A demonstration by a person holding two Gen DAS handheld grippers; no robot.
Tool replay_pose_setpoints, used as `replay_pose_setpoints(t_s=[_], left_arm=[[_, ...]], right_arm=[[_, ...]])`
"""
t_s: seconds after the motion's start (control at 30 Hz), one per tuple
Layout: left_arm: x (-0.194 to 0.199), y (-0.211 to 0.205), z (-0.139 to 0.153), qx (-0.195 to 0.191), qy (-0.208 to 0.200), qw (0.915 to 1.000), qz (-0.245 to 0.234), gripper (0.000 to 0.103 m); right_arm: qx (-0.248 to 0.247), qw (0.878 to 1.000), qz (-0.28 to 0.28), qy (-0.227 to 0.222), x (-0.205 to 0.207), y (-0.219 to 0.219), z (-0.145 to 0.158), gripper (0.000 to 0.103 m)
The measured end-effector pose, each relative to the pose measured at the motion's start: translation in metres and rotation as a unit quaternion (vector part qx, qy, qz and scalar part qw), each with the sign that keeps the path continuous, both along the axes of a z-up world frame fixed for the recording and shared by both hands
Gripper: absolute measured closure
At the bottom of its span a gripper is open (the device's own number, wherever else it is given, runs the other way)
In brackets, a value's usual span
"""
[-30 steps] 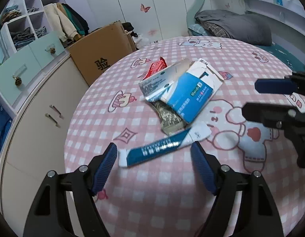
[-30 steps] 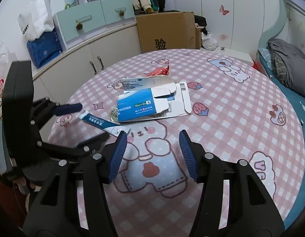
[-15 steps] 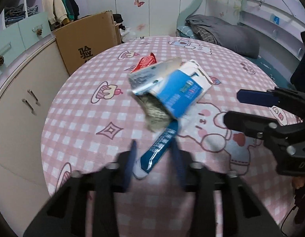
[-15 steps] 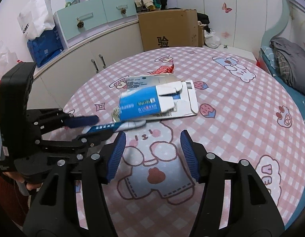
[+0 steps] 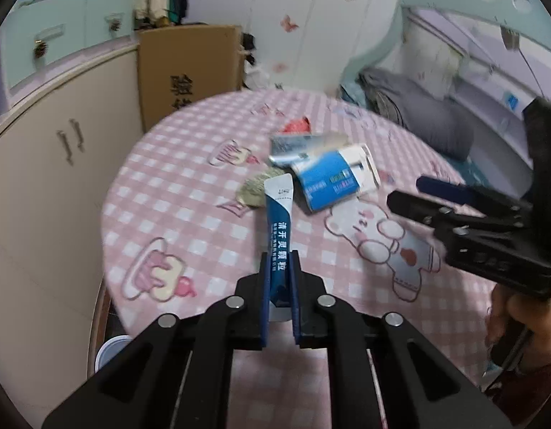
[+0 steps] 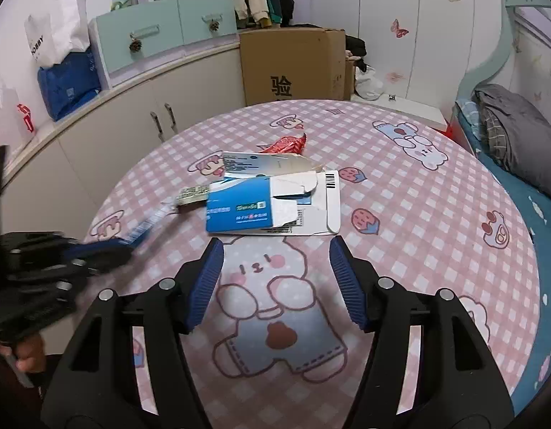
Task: Collect trash
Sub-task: 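Grasp the blue toothpaste tube with the left gripper while the right grasps the blue box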
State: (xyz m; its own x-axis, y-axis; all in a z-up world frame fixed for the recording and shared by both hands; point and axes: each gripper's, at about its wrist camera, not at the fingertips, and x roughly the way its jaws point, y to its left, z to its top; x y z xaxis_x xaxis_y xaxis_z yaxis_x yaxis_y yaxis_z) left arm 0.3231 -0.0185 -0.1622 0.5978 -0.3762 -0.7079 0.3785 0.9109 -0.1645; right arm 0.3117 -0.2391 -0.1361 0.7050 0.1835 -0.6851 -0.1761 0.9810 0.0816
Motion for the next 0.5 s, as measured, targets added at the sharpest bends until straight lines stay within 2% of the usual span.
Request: replay_pose_setpoints(t_s=[0.1,0.17,0.27,0.37,0.5], left_arm=[[-0.010,0.010,0.010,-0.020,-0.021,0.9994,0.021,0.094],[-0.011,0.018,0.015,-0.022,-0.037,0.9977,0.053,0.094],[-0.006,0.025,0.018,-0.016,-0.050,0.9945,0.091,0.094],[0.001,0.033,0.014,-0.016,-0.050,0.9907,0.126,0.094],[0.008,0.044,0.010,-0.019,-0.045,0.9884,0.144,0.094]], right_arm=[[-0.001,1.000,-0.012,0.004,0.008,0.000,-0.003,0.035],[0.011,1.000,-0.016,0.007,0.011,0.001,-0.004,0.034],[-0.002,1.000,-0.014,0.002,0.014,0.021,-0.003,0.030],[-0.045,0.999,-0.004,-0.009,0.020,0.054,-0.003,0.029],[-0.152,0.988,-0.015,-0.011,0.039,0.097,-0.015,0.029]])
